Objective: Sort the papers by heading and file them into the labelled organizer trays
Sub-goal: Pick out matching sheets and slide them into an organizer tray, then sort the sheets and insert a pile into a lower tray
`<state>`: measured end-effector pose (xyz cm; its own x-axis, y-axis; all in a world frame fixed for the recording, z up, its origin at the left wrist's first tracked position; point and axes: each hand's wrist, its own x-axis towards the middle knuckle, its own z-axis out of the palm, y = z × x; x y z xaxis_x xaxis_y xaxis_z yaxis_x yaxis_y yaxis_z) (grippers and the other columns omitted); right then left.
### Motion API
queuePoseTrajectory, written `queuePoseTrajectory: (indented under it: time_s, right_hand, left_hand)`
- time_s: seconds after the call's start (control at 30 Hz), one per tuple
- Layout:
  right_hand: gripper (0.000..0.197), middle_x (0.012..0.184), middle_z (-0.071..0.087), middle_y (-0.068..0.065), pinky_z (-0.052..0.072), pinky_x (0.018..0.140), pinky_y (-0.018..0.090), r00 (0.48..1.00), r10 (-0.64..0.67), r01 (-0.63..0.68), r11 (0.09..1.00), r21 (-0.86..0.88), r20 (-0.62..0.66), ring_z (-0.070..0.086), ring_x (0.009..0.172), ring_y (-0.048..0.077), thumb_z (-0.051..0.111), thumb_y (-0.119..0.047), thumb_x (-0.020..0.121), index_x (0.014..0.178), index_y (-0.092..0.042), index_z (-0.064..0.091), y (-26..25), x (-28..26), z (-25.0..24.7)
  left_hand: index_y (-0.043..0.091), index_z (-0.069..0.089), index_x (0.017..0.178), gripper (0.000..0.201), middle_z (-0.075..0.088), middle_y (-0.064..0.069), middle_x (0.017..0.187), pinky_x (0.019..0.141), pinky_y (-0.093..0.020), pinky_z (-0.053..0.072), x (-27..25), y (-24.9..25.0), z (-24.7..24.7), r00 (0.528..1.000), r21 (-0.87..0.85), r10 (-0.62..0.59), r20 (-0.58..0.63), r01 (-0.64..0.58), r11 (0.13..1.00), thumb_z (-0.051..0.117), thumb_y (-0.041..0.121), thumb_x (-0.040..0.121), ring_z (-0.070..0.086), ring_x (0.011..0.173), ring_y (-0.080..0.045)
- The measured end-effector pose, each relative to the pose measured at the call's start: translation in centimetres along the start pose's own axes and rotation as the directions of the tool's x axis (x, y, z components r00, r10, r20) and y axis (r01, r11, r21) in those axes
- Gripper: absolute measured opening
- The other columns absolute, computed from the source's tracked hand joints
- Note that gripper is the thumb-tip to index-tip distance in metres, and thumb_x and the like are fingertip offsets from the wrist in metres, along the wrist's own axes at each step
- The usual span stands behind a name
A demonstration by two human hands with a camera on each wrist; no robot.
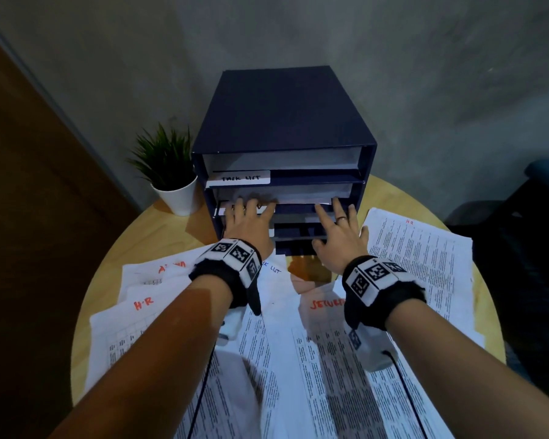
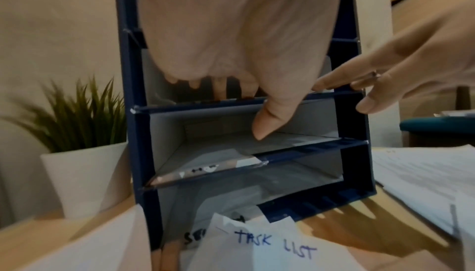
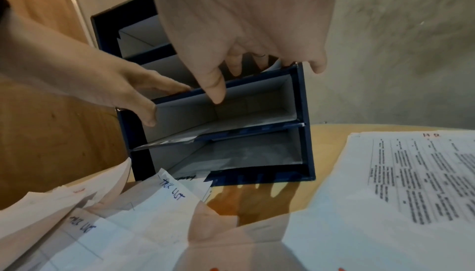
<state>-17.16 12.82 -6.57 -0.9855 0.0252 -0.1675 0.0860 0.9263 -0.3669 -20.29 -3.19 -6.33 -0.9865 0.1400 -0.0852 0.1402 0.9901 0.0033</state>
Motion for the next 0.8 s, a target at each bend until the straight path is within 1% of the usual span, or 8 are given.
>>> queuePoseTrajectory:
  time_s: [0.17,0.3,0.4,0.43,0.5,0.6,0.73,0.8]
  right_hand:
    - [0.068,0.161,-0.010,-0.005,0.006,0.118,0.053,0.998,-0.037,0.037,0.999,-0.003,0.052,-0.013,0.148,0.023,0.046,-0.025,0.095,0.151,-0.032,0.008,0.6,-0.1,-0.8]
    - [0.063,0.161,-0.005,-0.002,0.014,0.119,0.050,0.999,-0.040,0.040,0.999,0.021,0.013,-0.007,0.149,0.023,0.047,-0.024,0.095,0.151,-0.028,0.016,1.5,-1.2,-1.2]
    - [0.054,0.159,0.018,0.004,0.028,0.116,0.039,0.996,-0.023,0.013,0.993,0.115,0.088,0.022,0.145,0.024,0.047,-0.021,0.096,0.147,-0.020,0.031,2.7,-2.6,-1.1]
    - [0.050,0.155,0.028,0.006,0.032,0.111,0.033,0.988,-0.007,-0.014,0.991,0.133,0.153,0.033,0.140,0.024,0.046,-0.021,0.097,0.145,-0.018,0.035,3.1,-3.2,-1.0]
    - [0.045,0.149,0.041,0.008,0.037,0.103,0.027,0.958,0.034,-0.063,0.994,0.094,0.285,0.046,0.132,0.024,0.043,-0.024,0.099,0.143,-0.017,0.038,4.0,-4.4,-0.7]
    - [0.043,0.144,0.047,0.008,0.039,0.101,0.027,0.912,0.070,-0.068,0.998,-0.019,0.404,0.049,0.128,0.024,0.040,-0.029,0.100,0.141,-0.015,0.042,5.1,-6.1,0.1]
    - [0.040,0.140,0.050,0.009,0.041,0.099,0.027,0.859,0.116,-0.072,0.992,-0.106,0.499,0.050,0.126,0.025,0.040,-0.026,0.099,0.135,-0.013,0.050,6.3,-7.8,1.3]
    - [0.031,0.122,0.057,0.010,0.043,0.092,0.029,0.859,0.117,-0.089,0.993,-0.080,0.499,0.058,0.111,0.023,0.037,-0.024,0.099,0.117,-0.011,0.060,6.6,-8.5,1.8]
  left_hand:
    - [0.025,0.021,0.148,0.070,0.025,-0.011,0.143,0.118,-0.054,0.004,0.6,0.2,-0.8,0.999,-0.035,0.022,0.042,-0.021,0.999,0.056,0.024,0.087,0.030,0.137,-0.031]
    - [0.020,0.025,0.147,0.066,0.024,-0.011,0.144,0.118,-0.051,0.011,-0.7,1.0,-0.5,1.000,-0.143,-0.004,-0.028,0.000,0.990,0.055,0.024,0.088,0.026,0.138,-0.029]
    - [0.015,0.036,0.137,0.051,0.031,-0.011,0.138,0.107,-0.039,0.029,-3.6,1.9,1.4,0.988,-0.190,-0.028,-0.154,-0.002,0.982,0.050,0.019,0.088,0.034,0.127,-0.029]
    - [0.015,0.041,0.133,0.045,0.035,-0.010,0.135,0.104,-0.037,0.033,-4.6,2.1,2.2,0.991,-0.211,-0.040,-0.128,0.012,0.977,0.049,0.018,0.088,0.037,0.123,-0.029]
    - [0.016,0.051,0.125,0.036,0.045,-0.008,0.132,0.103,-0.037,0.039,-6.0,2.1,3.6,0.997,-0.303,-0.064,0.051,0.077,0.950,0.047,0.016,0.089,0.044,0.122,-0.027]
    - [0.010,0.059,0.119,0.032,0.057,-0.012,0.126,0.095,-0.037,0.049,-7.3,2.4,5.0,0.930,-0.468,-0.090,0.357,0.261,0.844,0.042,0.010,0.091,0.058,0.114,-0.032]
    - [0.008,0.049,0.131,0.037,0.045,-0.012,0.139,0.100,-0.037,0.046,-8.4,2.9,6.5,0.904,-0.472,-0.090,0.418,0.301,0.829,0.044,0.007,0.094,0.052,0.122,-0.032]
    - [0.009,0.043,0.136,0.041,0.037,-0.011,0.142,0.106,-0.037,0.041,-8.6,3.2,7.4,0.909,-0.409,-0.095,0.405,0.274,0.870,0.046,0.010,0.094,0.045,0.128,-0.029]
